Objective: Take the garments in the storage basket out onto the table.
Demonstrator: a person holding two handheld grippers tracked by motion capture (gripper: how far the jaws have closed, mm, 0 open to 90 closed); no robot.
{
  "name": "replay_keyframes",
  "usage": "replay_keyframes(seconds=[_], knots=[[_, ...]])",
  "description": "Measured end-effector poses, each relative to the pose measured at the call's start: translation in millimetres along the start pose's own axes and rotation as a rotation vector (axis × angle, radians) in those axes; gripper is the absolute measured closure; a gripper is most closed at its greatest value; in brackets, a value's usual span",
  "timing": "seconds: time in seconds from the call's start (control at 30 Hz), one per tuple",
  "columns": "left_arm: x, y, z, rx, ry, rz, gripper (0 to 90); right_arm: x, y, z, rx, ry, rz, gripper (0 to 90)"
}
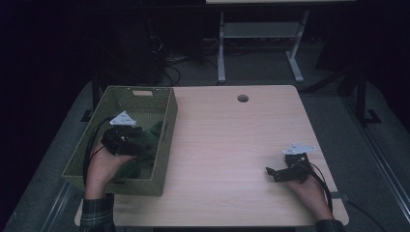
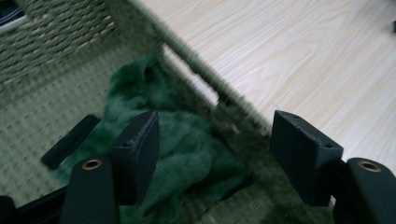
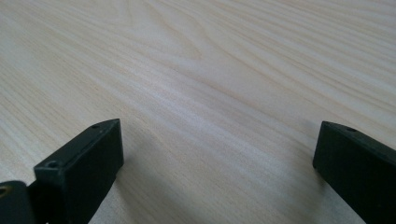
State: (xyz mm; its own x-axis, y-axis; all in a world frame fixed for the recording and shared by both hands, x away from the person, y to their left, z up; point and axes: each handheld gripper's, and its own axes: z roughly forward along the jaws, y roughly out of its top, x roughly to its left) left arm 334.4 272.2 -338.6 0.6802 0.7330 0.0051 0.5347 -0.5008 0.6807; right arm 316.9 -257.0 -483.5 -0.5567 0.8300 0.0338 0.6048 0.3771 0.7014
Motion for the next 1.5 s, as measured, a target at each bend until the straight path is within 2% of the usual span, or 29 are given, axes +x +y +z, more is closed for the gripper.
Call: replay_keyframes(seconds=[0.13,0.23,0.33,0.43,0.67,0.7,0.83,1.0,1.2,1.4,1.5], knots=[[4.9,-4.9,-1.2,0.011,0.009,-0.014,32.9,0.0,0.0,0.0,0.0,0.0,0.0,1.4],[11.6,-11.9,0.5,0.042,0.04,-0.036,32.9,0.0,0.0,0.0,0.0,0.0,0.0,1.4],[14.5,-14.8,1.4,0.058,0.048,-0.042,32.7,0.0,0.0,0.0,0.0,0.0,0.0,1.4],[19.4,-20.2,5.3,0.074,0.051,-0.058,31.6,0.0,0.0,0.0,0.0,0.0,0.0,1.4],[23.6,-25.0,13.7,0.124,0.064,-0.063,31.0,0.0,0.0,0.0,0.0,0.0,0.0,1.4],[25.1,-26.9,17.3,0.145,0.07,-0.071,31.0,0.0,0.0,0.0,0.0,0.0,0.0,1.4],[28.2,-28.1,21.6,0.178,0.087,-0.081,31.3,0.0,0.0,0.0,0.0,0.0,-0.001,1.4],[29.0,-28.2,25.0,0.198,0.088,-0.075,32.7,0.0,0.0,0.0,0.0,0.0,-0.001,1.4],[29.7,-28.4,31.8,0.229,0.094,-0.044,35.3,0.0,0.0,0.0,0.0,0.0,-0.001,1.4],[31.3,-30.2,39.5,0.243,0.086,-0.029,45.8,0.0,0.0,0.0,0.0,0.0,-0.001,1.4],[32.7,-30.4,40.0,0.238,0.063,-0.036,66.5,0.0,0.0,0.0,0.0,0.0,0.0,1.4]])
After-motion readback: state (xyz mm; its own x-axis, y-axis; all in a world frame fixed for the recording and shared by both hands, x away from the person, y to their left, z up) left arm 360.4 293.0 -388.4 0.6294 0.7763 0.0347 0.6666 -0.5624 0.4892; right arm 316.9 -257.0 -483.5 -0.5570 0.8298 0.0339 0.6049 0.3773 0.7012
